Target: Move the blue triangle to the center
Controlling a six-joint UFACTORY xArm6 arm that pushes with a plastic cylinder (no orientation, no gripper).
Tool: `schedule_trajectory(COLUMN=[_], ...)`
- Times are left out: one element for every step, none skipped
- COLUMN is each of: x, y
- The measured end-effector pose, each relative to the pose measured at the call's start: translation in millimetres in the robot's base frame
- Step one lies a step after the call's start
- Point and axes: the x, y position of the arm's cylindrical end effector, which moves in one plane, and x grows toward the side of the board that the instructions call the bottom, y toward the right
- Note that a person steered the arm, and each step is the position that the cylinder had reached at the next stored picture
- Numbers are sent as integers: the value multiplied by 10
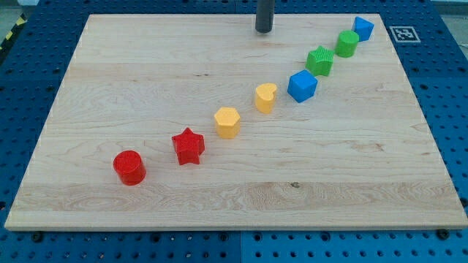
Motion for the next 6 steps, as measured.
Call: schedule_trajectory(x=[-45, -316, -437, -440, -436, -237], y=[119, 670, 1074, 1441, 2147, 2414])
